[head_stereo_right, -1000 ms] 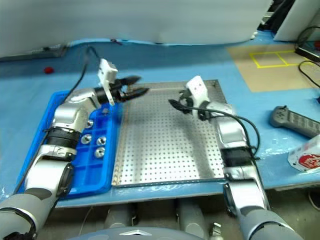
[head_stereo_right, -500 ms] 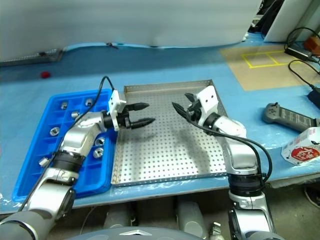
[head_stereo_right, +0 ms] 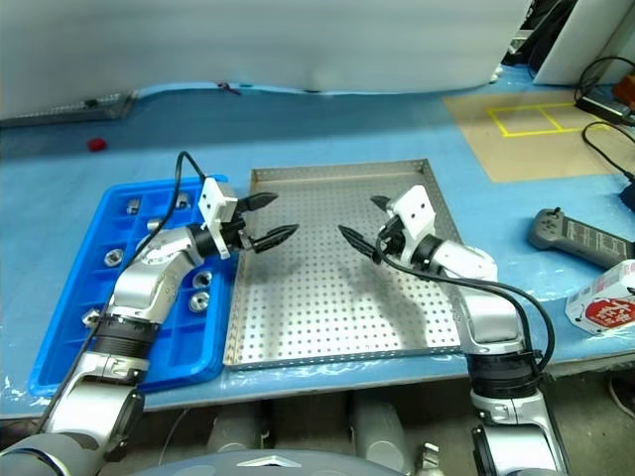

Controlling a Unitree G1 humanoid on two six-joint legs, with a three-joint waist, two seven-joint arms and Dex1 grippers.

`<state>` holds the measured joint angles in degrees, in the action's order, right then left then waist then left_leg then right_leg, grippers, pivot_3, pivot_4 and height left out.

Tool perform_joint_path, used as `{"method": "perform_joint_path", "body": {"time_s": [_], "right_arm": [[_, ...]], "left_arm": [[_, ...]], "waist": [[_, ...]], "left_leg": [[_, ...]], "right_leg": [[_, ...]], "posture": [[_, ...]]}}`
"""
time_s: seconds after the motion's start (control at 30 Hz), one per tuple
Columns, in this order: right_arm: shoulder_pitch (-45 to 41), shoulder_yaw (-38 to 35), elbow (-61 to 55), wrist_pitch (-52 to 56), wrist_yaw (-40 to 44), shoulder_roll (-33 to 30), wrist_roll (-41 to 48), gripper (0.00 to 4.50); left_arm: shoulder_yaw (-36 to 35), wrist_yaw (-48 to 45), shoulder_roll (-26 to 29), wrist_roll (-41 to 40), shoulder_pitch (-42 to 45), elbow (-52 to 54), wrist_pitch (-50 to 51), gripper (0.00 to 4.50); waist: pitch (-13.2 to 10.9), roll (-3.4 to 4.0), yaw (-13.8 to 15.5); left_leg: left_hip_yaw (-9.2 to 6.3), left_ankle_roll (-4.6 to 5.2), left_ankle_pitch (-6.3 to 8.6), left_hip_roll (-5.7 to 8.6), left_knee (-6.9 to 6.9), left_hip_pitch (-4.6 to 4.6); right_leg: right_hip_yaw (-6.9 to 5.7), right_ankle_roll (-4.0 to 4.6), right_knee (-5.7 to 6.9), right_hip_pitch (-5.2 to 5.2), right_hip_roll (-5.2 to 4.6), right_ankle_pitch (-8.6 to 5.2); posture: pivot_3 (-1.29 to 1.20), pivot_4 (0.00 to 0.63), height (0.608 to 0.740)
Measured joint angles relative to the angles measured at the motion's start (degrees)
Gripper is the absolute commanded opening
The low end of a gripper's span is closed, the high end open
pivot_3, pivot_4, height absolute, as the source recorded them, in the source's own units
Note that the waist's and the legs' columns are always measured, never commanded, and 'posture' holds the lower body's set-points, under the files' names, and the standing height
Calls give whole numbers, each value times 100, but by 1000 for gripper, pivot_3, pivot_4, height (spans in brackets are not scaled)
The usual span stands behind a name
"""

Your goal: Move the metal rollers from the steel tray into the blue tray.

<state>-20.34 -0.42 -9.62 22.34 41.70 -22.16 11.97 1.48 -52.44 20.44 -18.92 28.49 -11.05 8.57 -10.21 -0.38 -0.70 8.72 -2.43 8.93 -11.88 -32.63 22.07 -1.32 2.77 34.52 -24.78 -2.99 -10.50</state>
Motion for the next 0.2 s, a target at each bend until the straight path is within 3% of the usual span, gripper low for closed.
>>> {"method": "perform_joint_path", "body": {"time_s": [0.2], "right_arm": [[-192,126,311,-207,94,0,-1,4486]], "left_arm": [[1,92,-17,-4,-172,108,0,4500]], "waist": [[0,0,30]], "left_leg": [[1,0,0,2,12,2]], "right_leg": [[0,-2,-2,-5,-2,-2]], "posture": [[-145,150,740]]}}
